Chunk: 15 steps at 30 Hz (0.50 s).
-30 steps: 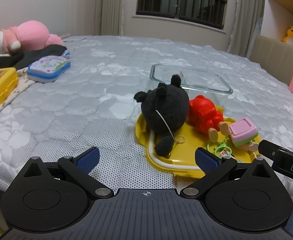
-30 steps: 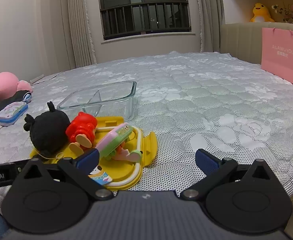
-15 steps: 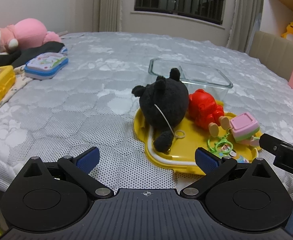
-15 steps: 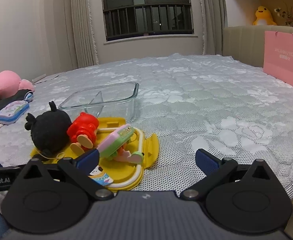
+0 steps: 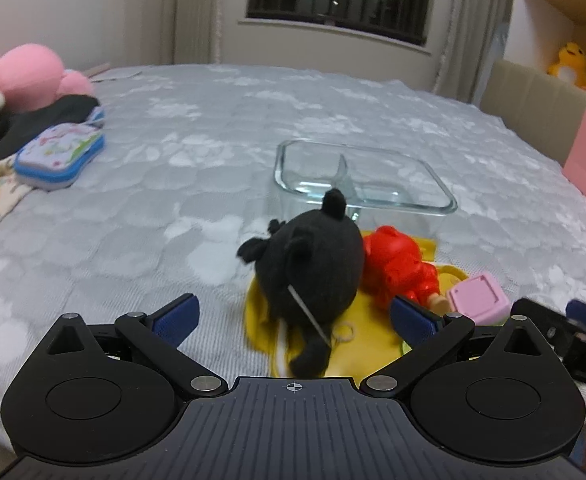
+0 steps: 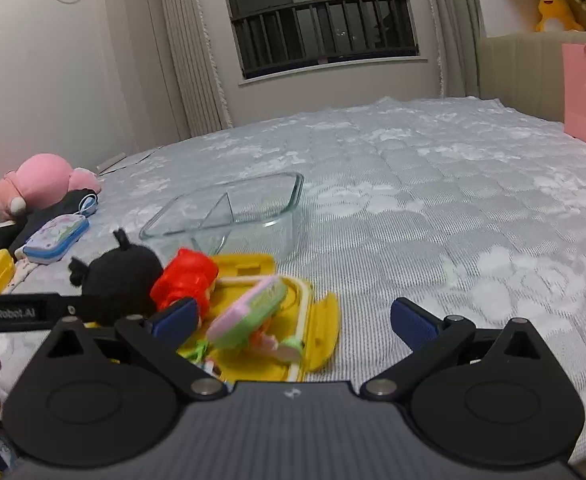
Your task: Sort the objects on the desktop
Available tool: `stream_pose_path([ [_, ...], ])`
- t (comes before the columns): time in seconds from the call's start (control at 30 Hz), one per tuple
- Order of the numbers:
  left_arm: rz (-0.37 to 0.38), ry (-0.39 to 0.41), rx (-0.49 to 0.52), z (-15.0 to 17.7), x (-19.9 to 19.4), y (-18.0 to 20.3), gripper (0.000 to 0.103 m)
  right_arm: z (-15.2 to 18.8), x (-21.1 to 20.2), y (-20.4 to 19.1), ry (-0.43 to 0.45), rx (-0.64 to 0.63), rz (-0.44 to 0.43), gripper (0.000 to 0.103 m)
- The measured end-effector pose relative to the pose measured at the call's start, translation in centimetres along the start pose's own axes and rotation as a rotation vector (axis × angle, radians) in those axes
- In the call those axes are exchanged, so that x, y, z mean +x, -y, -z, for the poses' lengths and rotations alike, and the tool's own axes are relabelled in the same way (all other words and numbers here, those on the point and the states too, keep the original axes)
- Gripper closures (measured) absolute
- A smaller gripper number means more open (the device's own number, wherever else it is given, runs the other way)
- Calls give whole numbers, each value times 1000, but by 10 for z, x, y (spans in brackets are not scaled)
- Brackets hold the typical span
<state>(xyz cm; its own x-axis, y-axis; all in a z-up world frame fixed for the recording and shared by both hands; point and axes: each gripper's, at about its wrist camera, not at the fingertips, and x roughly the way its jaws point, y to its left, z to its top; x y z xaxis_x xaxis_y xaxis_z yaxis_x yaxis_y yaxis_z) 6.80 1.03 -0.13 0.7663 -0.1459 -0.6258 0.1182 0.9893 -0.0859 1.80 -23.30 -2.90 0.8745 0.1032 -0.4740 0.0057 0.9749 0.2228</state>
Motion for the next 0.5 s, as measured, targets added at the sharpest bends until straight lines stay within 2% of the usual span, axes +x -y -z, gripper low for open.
stream_pose_path([
  [0.17,-3,-35,-2,-4,15,-3,0,-10,7,7,45,19,62,0],
  [0.27,-4,-57,-6,-5,23,-5,0,-11,10,11,43,41,57,0],
  [0.4,-18,-87,-11,-1,23,-9,0,-14,18,12,-19,74,-1,2],
  [0.5,-21,-105,-26,1,24,-12,0,-17,26,7,-98,77,-45,15],
])
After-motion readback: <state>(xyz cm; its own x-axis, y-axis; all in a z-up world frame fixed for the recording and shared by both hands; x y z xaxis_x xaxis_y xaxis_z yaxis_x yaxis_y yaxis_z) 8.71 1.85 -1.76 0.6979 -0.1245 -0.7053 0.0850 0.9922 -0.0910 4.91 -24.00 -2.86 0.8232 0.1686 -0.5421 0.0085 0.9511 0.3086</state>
